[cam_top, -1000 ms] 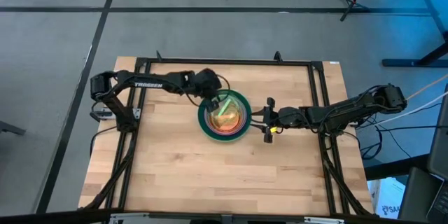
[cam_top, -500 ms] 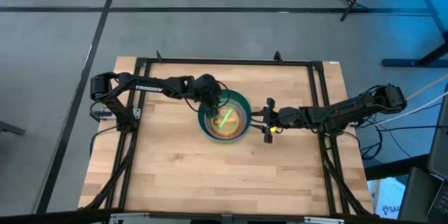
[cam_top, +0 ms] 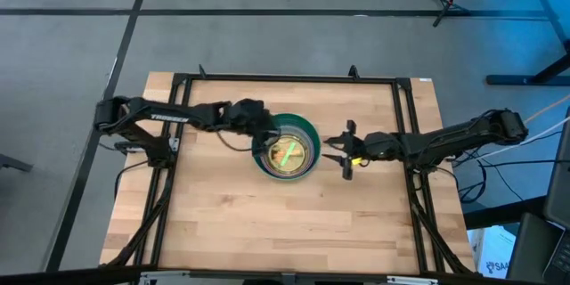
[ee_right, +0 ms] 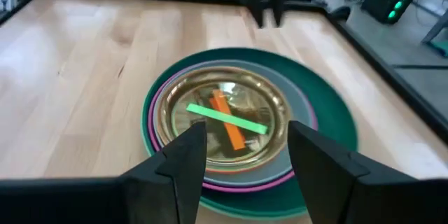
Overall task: Stack plastic plates
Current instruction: Return to Home Position
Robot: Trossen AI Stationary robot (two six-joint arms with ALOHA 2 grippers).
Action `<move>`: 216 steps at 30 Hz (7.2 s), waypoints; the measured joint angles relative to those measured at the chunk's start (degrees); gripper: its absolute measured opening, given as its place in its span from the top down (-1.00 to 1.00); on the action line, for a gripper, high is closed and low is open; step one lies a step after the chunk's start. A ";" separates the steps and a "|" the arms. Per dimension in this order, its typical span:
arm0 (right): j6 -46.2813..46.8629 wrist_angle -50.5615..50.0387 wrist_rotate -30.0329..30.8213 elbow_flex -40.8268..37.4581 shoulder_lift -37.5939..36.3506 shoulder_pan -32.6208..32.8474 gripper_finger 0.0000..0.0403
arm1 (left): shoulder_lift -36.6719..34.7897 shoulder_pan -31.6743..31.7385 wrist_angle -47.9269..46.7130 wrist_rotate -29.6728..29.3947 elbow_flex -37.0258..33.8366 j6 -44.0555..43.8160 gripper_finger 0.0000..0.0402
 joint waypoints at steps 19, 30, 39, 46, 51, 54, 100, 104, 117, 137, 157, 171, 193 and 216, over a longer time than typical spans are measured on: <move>-1.25 4.08 0.64 -18.83 -31.92 -3.64 0.06 | -30.29 -4.97 42.40 -2.06 -36.11 -1.42 0.79; 0.53 2.49 -7.98 -24.50 -41.70 -12.16 0.63 | -43.42 -3.84 44.91 -4.47 -48.67 -3.74 0.79; -0.22 1.31 -8.39 -24.50 -43.95 -13.16 0.97 | -52.71 -3.19 40.95 -4.69 -51.13 -4.61 0.79; -1.11 -1.38 -8.08 -24.50 -47.71 -13.16 0.97 | -59.54 -3.42 36.22 -4.61 -51.11 -6.13 0.79; -1.01 -5.74 -7.34 -24.50 -51.28 -13.14 0.99 | -63.07 -4.43 32.21 -4.92 -51.13 -6.42 0.79; -0.99 -7.49 -7.34 -24.50 -53.59 -13.14 0.98 | -64.81 -5.02 32.04 -5.01 -51.11 -6.40 0.79; 0.20 -13.63 -8.13 -24.48 -61.82 -13.14 0.97 | -82.34 -7.32 8.38 -3.72 -51.11 -9.29 0.79; 0.03 -13.37 -6.54 -24.48 -61.82 -13.14 0.97 | -82.34 -7.32 8.38 -3.72 -51.11 -9.31 0.79; -1.23 -13.00 -6.36 -24.48 -61.82 -13.12 0.97 | -82.34 -7.32 8.38 -3.72 -51.11 -9.33 0.79; -0.92 -12.89 -6.42 -24.48 -61.71 -13.14 0.97 | -82.34 -7.32 8.40 -3.70 -51.11 -9.33 0.79; -0.86 -12.85 -6.47 -24.48 -61.71 -13.14 0.97 | -82.34 -7.32 8.39 -3.70 -51.12 -9.35 0.79; -0.88 -12.85 -6.47 -24.48 -61.71 -13.13 0.97 | -82.34 -7.32 8.38 -3.71 -51.11 -9.34 0.79; -0.88 -12.85 -6.47 -24.48 -61.71 -13.12 0.97 | -82.34 -7.32 8.38 -3.71 -51.11 -9.35 0.79; -0.90 -12.85 -6.47 -24.48 -61.71 -13.14 0.97 | -82.33 -7.32 8.38 -3.71 -51.11 -9.35 0.79</move>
